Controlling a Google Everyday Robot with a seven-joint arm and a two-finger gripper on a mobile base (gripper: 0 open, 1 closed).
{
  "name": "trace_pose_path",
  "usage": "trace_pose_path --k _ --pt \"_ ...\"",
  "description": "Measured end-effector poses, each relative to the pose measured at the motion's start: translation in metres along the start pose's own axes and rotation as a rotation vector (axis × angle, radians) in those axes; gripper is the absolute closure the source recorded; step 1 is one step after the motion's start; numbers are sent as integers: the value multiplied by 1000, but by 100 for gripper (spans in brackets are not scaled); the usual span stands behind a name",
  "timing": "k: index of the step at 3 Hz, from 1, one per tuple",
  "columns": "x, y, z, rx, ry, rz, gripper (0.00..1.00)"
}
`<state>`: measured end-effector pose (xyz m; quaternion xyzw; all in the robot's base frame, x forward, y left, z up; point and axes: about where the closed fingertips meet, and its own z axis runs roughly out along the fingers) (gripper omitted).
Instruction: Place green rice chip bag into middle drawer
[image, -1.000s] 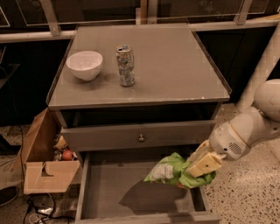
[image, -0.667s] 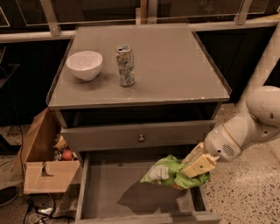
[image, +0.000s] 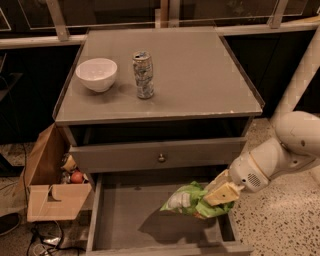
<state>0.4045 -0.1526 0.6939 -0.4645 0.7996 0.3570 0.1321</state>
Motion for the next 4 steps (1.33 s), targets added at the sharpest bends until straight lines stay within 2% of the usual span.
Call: trace_pose_path --k 1,3,4 --pt "7 -18 25 6 -34 29 100" --pt "13 -40 79 -39 -57 46 100" --pt "13 -40 80 -39 -58 46 100"
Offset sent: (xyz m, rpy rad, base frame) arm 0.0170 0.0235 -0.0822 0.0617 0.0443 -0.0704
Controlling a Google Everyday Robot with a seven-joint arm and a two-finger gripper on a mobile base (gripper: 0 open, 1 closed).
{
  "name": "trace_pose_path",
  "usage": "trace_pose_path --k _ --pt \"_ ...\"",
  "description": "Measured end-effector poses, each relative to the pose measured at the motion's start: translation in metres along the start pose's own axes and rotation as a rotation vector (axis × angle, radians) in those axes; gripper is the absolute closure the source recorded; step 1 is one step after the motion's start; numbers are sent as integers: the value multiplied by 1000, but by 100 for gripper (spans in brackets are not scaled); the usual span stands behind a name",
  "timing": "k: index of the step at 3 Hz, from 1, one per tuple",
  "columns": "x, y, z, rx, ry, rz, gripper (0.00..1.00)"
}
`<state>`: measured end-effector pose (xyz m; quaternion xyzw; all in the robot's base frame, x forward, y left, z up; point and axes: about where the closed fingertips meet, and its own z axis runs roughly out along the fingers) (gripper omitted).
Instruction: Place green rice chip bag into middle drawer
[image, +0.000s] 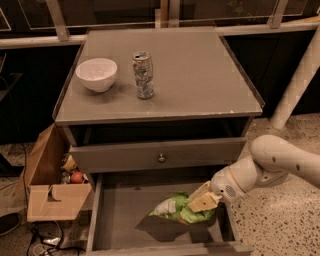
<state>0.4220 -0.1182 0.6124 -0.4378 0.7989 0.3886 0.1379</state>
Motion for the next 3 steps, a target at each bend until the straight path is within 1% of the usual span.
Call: trace_pose_path --k 1,2,3 --pt "0 -4 9 -6 -32 15 100" --pt "-11 -10 15 -1 -73 5 100" --pt "-14 -15 23 -1 -94 8 100"
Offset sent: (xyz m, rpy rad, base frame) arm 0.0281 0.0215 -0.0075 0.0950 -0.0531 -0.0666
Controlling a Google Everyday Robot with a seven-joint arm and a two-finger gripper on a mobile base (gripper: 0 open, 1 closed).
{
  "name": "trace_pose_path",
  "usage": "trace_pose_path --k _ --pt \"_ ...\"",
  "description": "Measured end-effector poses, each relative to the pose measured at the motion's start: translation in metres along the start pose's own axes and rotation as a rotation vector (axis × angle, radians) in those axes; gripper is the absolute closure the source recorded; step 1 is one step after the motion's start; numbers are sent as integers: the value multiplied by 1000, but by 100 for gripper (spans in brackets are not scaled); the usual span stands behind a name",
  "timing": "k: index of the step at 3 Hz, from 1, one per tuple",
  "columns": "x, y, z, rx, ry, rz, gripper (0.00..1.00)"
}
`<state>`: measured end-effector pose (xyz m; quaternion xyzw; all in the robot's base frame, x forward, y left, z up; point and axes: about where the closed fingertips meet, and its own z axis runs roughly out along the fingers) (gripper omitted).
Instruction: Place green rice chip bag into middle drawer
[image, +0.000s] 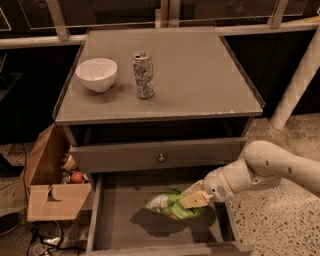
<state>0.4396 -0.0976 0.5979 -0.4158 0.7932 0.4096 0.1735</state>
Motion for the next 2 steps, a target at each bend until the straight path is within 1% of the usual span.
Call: trace_pose_path --k 1,2 --pt "7 -4 12 -2 0 18 100" --pt "11 -10 23 12 16 23 100"
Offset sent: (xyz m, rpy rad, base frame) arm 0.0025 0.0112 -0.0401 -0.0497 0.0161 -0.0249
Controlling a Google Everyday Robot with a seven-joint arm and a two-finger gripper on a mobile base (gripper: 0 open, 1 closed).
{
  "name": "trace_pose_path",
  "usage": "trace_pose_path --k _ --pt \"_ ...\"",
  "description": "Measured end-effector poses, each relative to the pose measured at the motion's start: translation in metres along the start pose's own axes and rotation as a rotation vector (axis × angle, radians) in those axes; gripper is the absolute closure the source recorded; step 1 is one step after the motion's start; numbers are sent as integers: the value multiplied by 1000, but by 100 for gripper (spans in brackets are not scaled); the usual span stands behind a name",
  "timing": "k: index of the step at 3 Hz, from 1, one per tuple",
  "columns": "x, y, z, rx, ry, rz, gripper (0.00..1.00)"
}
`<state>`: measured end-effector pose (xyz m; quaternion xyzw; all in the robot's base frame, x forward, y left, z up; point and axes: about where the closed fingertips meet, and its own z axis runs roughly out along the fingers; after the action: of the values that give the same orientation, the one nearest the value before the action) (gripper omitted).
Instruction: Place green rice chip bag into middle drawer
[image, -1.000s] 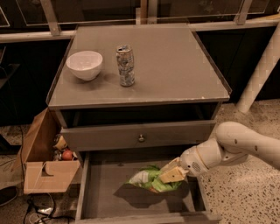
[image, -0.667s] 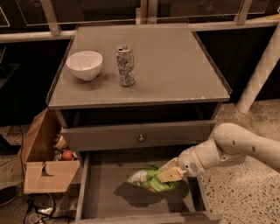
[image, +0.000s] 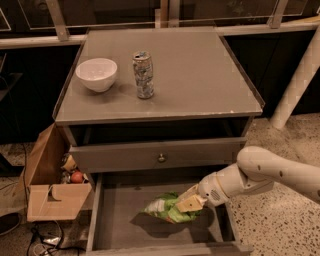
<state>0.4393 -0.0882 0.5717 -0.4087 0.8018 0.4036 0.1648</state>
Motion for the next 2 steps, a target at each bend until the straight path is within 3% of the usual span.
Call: trace_pose_path --k 2 --pt "6 -17 12 52 11 10 100"
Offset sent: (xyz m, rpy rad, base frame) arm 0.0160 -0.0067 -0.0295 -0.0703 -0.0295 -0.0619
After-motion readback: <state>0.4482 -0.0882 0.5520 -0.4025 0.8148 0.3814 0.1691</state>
